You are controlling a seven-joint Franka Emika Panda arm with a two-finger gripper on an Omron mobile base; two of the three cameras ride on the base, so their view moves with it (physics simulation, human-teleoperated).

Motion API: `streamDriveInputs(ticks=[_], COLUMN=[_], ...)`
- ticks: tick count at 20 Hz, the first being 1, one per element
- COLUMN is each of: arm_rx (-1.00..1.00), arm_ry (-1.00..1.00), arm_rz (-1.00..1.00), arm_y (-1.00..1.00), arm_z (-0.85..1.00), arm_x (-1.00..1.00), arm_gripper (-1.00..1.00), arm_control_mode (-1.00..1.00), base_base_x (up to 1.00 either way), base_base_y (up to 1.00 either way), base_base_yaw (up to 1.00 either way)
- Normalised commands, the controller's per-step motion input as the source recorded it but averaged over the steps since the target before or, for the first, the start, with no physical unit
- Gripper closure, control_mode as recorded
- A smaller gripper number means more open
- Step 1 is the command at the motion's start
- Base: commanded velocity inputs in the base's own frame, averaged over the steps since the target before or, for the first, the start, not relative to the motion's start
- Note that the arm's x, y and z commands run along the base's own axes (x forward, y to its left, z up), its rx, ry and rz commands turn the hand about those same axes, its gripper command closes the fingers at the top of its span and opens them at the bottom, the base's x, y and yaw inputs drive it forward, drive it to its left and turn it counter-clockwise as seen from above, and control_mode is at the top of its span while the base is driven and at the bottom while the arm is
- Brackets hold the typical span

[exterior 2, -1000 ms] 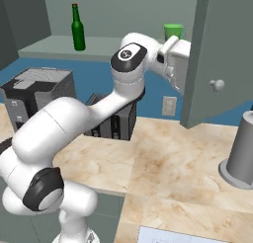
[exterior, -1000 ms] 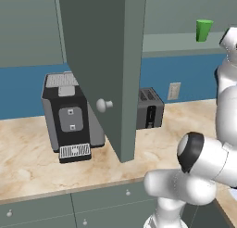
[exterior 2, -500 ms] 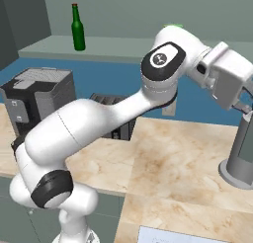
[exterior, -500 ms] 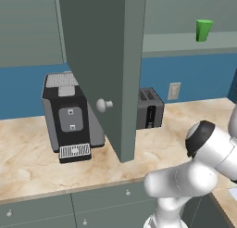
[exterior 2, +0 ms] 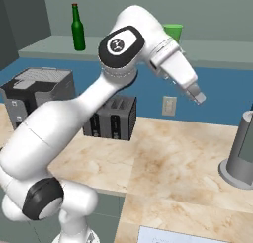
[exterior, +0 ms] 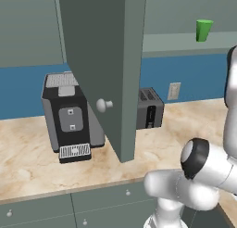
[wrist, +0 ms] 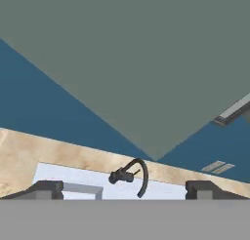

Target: Open the cabinet directly in front. Then move the beer and the cup to the dining counter with the candle on it.

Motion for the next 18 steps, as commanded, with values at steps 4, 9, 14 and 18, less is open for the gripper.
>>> streamDriveInputs(ticks=[4, 9, 14, 18], arm_rx=[0.04, 0.16, 0.12, 0.00], arm_ry=[-0.16, -0.03, -0.09, -0.01], arm_rz=[0.00, 0.18, 0.28, 0.00], arm_y=[1.00, 1.00, 0.68, 0.00], arm_z=[-0.19, 0.00, -0.02, 0.00], arm_x=[0.00, 0.00, 0.00, -0.01], arm_gripper=[-1.00, -1.00, -1.00, -1.00], arm_control_mode=[-1.00, -1.00, -1.00, -1.00], base_base_x=[0.00, 0.00, 0.00, 0.00], base_base_y=[0.00, 0.00, 0.00, 0.00], base_base_yaw=[0.00, 0.00, 0.00, 0.00])
